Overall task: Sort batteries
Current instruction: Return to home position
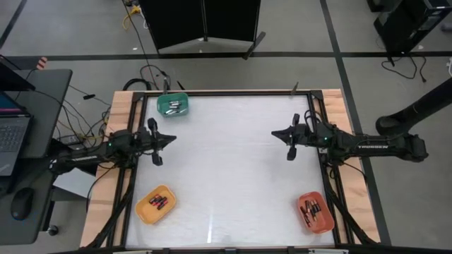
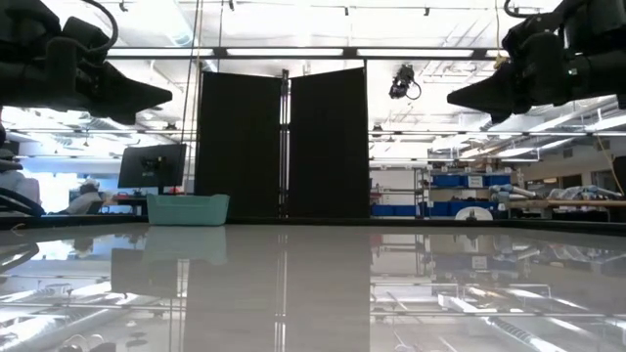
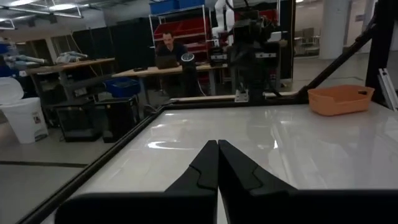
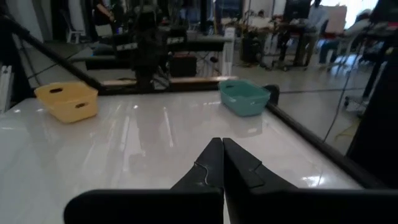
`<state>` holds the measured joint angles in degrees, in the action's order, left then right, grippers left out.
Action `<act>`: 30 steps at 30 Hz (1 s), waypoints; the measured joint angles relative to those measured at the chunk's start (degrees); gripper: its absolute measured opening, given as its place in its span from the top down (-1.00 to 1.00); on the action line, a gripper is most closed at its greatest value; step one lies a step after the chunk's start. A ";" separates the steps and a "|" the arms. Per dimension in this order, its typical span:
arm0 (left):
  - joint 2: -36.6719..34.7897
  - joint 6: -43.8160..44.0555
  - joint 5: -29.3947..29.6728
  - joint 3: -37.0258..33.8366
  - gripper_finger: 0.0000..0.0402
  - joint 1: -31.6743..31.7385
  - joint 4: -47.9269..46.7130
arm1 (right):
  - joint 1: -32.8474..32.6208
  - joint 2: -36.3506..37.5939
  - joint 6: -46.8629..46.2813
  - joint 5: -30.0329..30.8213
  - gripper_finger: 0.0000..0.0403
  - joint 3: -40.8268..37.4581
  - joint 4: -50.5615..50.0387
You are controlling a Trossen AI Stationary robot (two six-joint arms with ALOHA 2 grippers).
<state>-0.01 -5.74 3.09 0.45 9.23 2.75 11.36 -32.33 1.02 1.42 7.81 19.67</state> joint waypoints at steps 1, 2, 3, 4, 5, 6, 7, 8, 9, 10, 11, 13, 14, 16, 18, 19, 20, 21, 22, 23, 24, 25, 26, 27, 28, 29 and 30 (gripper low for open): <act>0.00 0.03 0.00 0.00 0.95 0.00 -0.17 | 0.04 -0.21 0.37 0.63 0.98 0.00 0.89; 0.00 0.24 0.00 0.00 0.95 0.00 -0.39 | 0.04 -0.29 0.73 1.51 0.98 0.00 1.72; 0.00 0.49 -0.01 0.00 0.95 0.00 -0.49 | 0.04 -0.28 0.93 1.89 0.98 0.00 2.07; 0.00 0.68 -0.02 0.00 0.95 0.00 -0.84 | 0.04 -0.23 1.24 1.98 0.98 0.00 2.36; 0.00 0.70 -0.02 0.00 0.95 0.00 -1.37 | -0.08 0.05 1.45 1.98 0.98 0.00 2.09; 0.00 0.69 -0.04 0.00 0.95 0.00 -1.71 | -0.48 0.72 1.69 1.96 0.98 0.00 1.10; 0.04 0.63 -0.09 0.00 0.95 0.00 -1.84 | -1.01 1.78 2.30 1.98 0.98 0.00 -0.24; 0.01 0.62 -0.10 0.00 0.95 0.00 -1.92 | -1.53 3.28 3.16 2.43 0.98 0.00 -2.05; 0.00 0.68 -0.17 0.00 0.95 0.00 -1.96 | -2.06 5.11 3.85 3.86 0.98 0.00 -3.94; 0.00 0.80 -0.23 0.00 0.95 0.00 -1.99 | -2.35 7.11 4.26 5.44 0.98 0.00 -5.82; 0.00 0.85 -0.26 0.00 0.95 0.00 -2.03 | -2.59 9.35 4.57 6.58 0.98 0.00 -7.77; 0.00 0.81 -0.31 0.00 0.95 0.00 -2.09 | -2.70 13.77 4.77 6.94 0.98 0.00 -10.81; 0.00 0.55 -0.32 0.00 0.95 0.00 -2.11 | -2.70 15.73 5.04 6.91 0.98 0.00 -12.06; 0.00 -0.05 -0.31 0.00 0.95 0.00 -2.11 | -2.70 19.61 5.46 6.68 0.98 0.00 -14.93; 0.00 -0.06 -0.31 0.00 0.95 0.02 -2.13 | -2.70 23.67 5.50 5.71 0.98 0.00 -18.37; 0.00 -0.01 -0.31 -0.01 0.95 0.02 -2.13 | -2.72 26.06 5.55 5.01 0.98 0.00 -20.25; 0.00 0.20 -0.31 -0.02 0.95 0.01 -2.16 | -2.72 28.50 5.56 4.71 0.98 0.00 -22.19; 0.00 0.28 -0.31 -0.02 0.95 0.00 -2.21 | -2.72 30.99 5.46 4.71 0.98 0.00 -24.08; 0.00 0.32 -0.34 -0.02 0.95 0.00 -2.28 | -2.72 32.28 5.46 4.67 0.98 -0.04 -25.82; 0.00 0.31 -0.36 -0.02 0.95 0.00 -2.28 | -2.72 32.17 5.41 4.65 0.98 0.04 -24.96; 0.01 0.07 -0.51 -0.02 0.95 0.02 -2.29 | -2.72 32.05 5.56 4.49 0.98 -0.17 -24.72; 0.04 -0.03 -0.45 -0.02 0.95 0.02 -2.22 | -2.72 31.60 6.14 3.71 0.98 -0.75 -23.06; 0.02 -0.20 -0.21 -0.02 0.95 0.02 -2.21 | -2.49 31.28 6.61 2.35 0.98 -1.77 -18.99; 0.02 -0.74 0.11 -0.02 0.95 0.02 -2.09 | -2.13 31.56 6.96 0.36 0.98 -3.45 -14.59; 0.06 -1.32 0.30 -0.02 0.95 0.02 -1.90 | -1.55 31.81 7.33 -1.70 0.98 -5.43 -10.94; 0.20 -1.39 0.63 -0.04 0.95 0.02 -1.69 | -0.81 31.64 7.40 -3.26 0.98 -7.13 -7.99; 0.30 -1.47 0.87 -0.04 0.95 0.02 -1.64 | 0.04 31.58 6.75 -3.66 0.98 -7.42 -10.10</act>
<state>0.29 -7.21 3.96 0.40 9.26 1.12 11.40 -0.74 7.78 -2.24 0.39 9.57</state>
